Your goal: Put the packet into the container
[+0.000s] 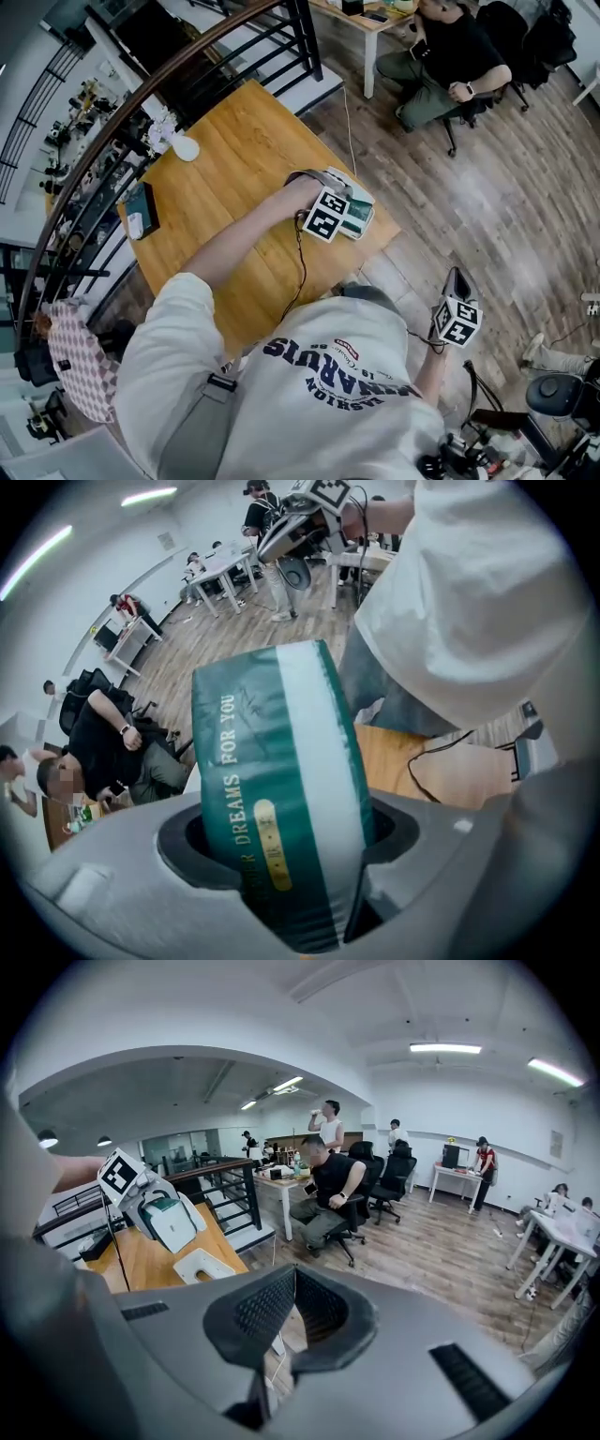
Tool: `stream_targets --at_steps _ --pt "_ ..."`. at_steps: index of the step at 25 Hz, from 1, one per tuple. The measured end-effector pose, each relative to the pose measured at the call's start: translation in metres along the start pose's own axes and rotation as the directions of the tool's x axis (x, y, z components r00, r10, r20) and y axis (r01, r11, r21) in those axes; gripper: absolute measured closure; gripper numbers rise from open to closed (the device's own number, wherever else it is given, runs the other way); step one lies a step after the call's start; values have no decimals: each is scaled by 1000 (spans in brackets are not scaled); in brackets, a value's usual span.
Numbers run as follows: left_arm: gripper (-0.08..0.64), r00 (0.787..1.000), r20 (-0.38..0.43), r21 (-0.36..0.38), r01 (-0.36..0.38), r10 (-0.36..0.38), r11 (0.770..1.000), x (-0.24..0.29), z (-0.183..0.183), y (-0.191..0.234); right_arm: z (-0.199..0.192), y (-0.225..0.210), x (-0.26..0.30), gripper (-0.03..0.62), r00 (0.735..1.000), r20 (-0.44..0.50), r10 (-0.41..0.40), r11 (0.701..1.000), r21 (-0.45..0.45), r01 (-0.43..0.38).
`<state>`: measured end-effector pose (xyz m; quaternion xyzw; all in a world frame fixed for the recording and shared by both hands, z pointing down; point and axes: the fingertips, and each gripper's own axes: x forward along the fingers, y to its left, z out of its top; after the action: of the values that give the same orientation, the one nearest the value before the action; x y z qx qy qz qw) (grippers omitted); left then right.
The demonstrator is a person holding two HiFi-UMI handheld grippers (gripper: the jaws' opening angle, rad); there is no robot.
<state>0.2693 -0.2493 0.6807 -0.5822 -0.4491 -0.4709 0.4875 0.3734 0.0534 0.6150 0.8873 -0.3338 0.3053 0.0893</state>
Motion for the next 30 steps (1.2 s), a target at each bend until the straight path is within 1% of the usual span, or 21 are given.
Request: stream_targets --at_steps 2,5,8,10,12,17,22,27,30 --pt "245 1000 -19 24 3 -2 1000 7 0 3 -7 -9 -5 583 1000 -15 -19 1000 4 19" --pt "245 1000 -28 20 5 -4 1000 18 1 7 -22 -20 -11 583 999 -38 -37 999 12 38" --pt "245 999 -49 32 14 -12 999 33 -2 7 -31 -22 -15 583 998 -51 -32 998 45 34" --pt "245 998 -65 48 25 -21 999 47 -6 8 -29 -21 -14 583 999 -48 -21 998 55 23" --pt "245 998 -63 54 35 -31 998 63 -7 9 -26 -20 -11 584 999 -43 -15 999 48 17" --pt "245 997 -38 24 74 -73 997 108 -8 8 -26 -23 -9 583 999 -42 -15 998 57 17" --pt "245 992 -95 53 93 -88 994 143 -23 8 -34 -28 -12 583 998 -51 -27 997 72 31" --pt "245 985 -99 44 150 -145 988 167 -32 -2 -38 -33 -14 583 997 -57 -43 995 82 48" --pt "244 982 -113 53 161 -154 986 181 -37 -8 -41 -36 -18 583 996 -62 -57 994 86 62"
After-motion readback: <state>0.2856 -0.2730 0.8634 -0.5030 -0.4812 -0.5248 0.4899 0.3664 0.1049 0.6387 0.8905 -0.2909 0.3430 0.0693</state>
